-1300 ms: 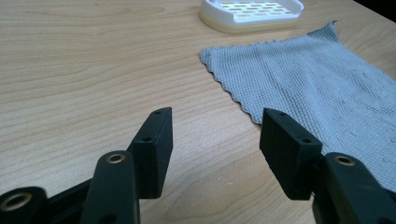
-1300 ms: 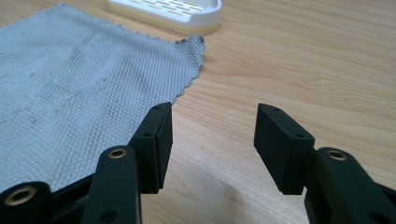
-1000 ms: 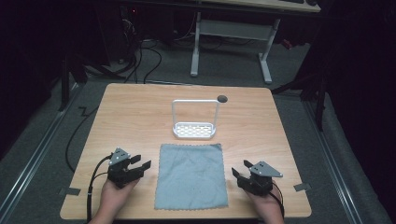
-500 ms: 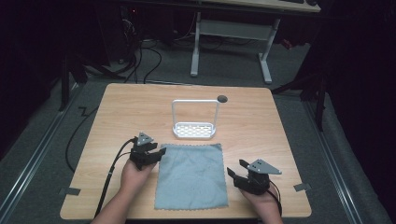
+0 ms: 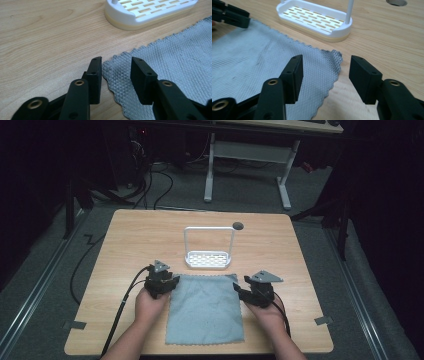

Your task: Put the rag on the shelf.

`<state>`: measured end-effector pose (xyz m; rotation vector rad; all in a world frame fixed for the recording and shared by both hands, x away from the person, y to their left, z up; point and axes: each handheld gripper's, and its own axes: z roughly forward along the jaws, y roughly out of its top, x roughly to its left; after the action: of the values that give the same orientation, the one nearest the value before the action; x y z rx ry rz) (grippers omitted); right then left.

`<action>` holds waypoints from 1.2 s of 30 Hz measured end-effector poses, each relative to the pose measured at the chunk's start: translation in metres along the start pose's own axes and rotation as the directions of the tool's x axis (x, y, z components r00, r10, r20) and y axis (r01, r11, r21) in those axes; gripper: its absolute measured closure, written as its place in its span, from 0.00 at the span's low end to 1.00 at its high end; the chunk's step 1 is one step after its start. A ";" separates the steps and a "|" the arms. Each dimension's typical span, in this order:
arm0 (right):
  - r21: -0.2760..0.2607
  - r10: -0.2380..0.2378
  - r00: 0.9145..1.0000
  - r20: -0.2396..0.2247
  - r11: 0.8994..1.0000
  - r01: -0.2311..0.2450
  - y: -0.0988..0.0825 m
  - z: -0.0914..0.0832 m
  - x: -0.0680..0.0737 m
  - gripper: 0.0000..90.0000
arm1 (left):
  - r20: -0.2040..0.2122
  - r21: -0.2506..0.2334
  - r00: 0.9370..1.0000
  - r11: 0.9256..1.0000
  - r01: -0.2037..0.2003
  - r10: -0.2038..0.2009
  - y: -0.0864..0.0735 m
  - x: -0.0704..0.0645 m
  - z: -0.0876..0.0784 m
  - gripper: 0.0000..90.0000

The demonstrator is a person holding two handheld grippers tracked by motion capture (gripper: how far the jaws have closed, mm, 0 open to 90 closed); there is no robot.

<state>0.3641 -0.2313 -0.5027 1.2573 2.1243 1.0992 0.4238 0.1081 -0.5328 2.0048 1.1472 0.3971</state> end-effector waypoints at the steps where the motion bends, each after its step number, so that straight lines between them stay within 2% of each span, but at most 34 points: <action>1: 0.006 -0.005 1.000 0.003 1.000 0.005 0.002 0.005 -0.001 0.53 | 0.002 0.002 1.000 1.000 0.005 -0.005 0.000 -0.001 0.000 0.73; 2: 0.012 0.001 1.000 0.008 1.000 -0.001 0.003 0.010 -0.002 0.53 | -0.004 -0.002 1.000 1.000 -0.009 0.009 0.000 -0.002 0.001 0.75; 3: 0.030 0.011 1.000 0.012 0.999 -0.012 0.005 0.019 -0.004 0.56 | -0.007 0.001 1.000 1.000 -0.013 0.013 0.000 -0.004 0.001 0.81; 6: 0.044 0.026 1.000 0.011 0.999 -0.026 0.006 0.027 -0.006 0.58 | -0.028 -0.004 0.999 0.999 -0.041 0.041 -0.002 -0.007 0.001 0.84; 8: 0.053 0.035 0.999 0.026 0.998 -0.037 0.005 0.037 -0.009 0.61 | -0.021 0.000 0.999 0.999 -0.045 0.045 -0.002 -0.006 0.000 0.90; 9: 0.068 0.046 0.999 0.024 0.997 -0.047 0.005 0.041 -0.010 0.63 | 0.002 -0.002 0.999 0.999 -0.032 0.032 -0.002 -0.004 0.001 0.93; 10: 0.068 0.046 0.999 0.024 0.997 -0.047 0.005 0.041 -0.010 0.63 | 0.002 -0.002 0.999 0.999 -0.032 0.032 -0.002 -0.004 0.001 0.95; 11: 0.085 0.059 0.998 0.022 0.995 -0.061 0.004 0.047 -0.013 0.66 | 0.019 -0.001 0.999 1.000 -0.027 0.027 -0.003 -0.003 0.000 0.97; 15: 0.099 0.051 0.998 0.022 0.994 -0.053 0.004 0.051 -0.013 0.70 | 0.025 0.000 0.999 1.000 -0.031 0.031 -0.003 -0.004 0.000 0.99; 17: 0.104 0.045 0.998 0.035 0.993 -0.048 0.004 0.054 -0.010 0.79 | 0.031 0.000 0.999 1.000 -0.026 0.026 -0.003 -0.003 0.000 0.99; 20: 0.108 0.037 0.999 0.025 0.993 -0.039 0.004 0.054 -0.008 0.96 | 0.030 0.000 0.999 1.000 -0.026 0.026 -0.003 -0.003 0.000 1.00; 23: 0.101 0.025 0.999 0.022 0.994 -0.027 0.004 0.053 -0.006 0.98 | 0.038 0.000 0.999 1.000 -0.025 0.025 -0.004 -0.003 -0.001 1.00; 24: 0.093 0.020 1.000 0.016 0.995 -0.022 0.004 0.052 -0.005 0.99 | 0.043 -0.007 0.999 1.000 -0.022 0.022 -0.004 -0.003 -0.001 1.00; 25: 0.059 0.021 1.000 0.010 0.998 -0.022 0.004 0.046 -0.001 0.99 | 0.056 -0.025 0.998 1.000 -0.019 0.020 -0.004 -0.002 -0.003 1.00; 28: 0.027 0.022 1.000 0.007 0.999 -0.022 0.005 0.040 0.001 0.99 | 0.079 -0.054 0.997 0.999 0.001 0.003 -0.006 -0.001 -0.007 1.00; 29: -0.014 0.016 1.000 0.009 1.000 -0.016 0.006 0.032 0.003 0.99 | 0.095 -0.075 0.995 0.997 0.016 -0.009 -0.006 0.000 -0.010 1.00; 32: -0.026 0.005 1.000 0.015 1.000 -0.004 0.008 0.026 0.004 0.99 | 0.101 -0.101 0.995 0.995 0.015 -0.004 -0.007 -0.004 -0.014 1.00; 33: -0.058 0.016 1.000 0.008 0.998 -0.015 0.007 0.018 0.003 0.99 | 0.109 -0.123 0.994 0.992 0.013 0.001 -0.008 -0.007 -0.018 1.00; 34: -0.065 0.018 1.000 0.009 0.998 -0.018 0.006 0.015 0.004 0.99 | 0.109 -0.123 0.994 0.992 0.013 0.001 -0.008 -0.007 -0.018 1.00; 35: -0.078 0.006 1.000 0.015 0.997 -0.004 0.005 0.011 0.006 0.99 | 0.116 -0.154 0.993 0.988 0.016 0.002 -0.009 -0.011 -0.024 1.00; 36: -0.078 0.006 1.000 0.015 0.997 -0.004 0.005 0.011 0.006 0.99 | 0.116 -0.154 0.993 0.988 0.016 0.002 -0.009 -0.011 -0.024 1.00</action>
<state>0.3714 -0.2203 -0.5053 1.2322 2.0475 1.1590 0.3984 0.1130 -0.5233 1.8637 1.0197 0.3508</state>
